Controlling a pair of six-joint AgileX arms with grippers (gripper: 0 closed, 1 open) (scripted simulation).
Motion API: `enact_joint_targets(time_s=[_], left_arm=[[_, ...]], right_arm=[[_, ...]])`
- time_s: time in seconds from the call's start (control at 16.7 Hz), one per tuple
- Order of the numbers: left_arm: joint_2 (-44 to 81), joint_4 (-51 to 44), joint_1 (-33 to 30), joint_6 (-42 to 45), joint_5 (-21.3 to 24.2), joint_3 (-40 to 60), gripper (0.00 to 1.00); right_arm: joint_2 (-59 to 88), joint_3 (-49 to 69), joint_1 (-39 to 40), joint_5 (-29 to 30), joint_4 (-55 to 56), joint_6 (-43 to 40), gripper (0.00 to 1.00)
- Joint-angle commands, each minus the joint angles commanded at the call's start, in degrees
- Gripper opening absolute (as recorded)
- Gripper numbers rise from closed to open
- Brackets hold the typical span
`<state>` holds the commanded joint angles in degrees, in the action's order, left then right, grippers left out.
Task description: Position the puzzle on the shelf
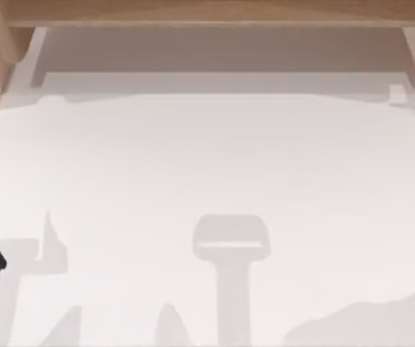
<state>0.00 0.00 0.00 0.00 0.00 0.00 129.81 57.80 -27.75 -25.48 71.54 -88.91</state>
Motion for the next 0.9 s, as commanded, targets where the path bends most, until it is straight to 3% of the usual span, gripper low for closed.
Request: enact_joint_targets(time_s=[0.54, 0.9], left_arm=[[0.0, 0.0, 0.0, 0.0, 0.0, 0.0, 1.00], [0.0, 0.0, 0.0, 0.0, 0.0, 0.0, 1.00]], right_arm=[[-2.4, -4.8, -1.6, -1.6, 3.5, -0.1, 0.00], [-6.4, -16.4, -5.1, -5.2, 9.6, -0.1, 0.00]])
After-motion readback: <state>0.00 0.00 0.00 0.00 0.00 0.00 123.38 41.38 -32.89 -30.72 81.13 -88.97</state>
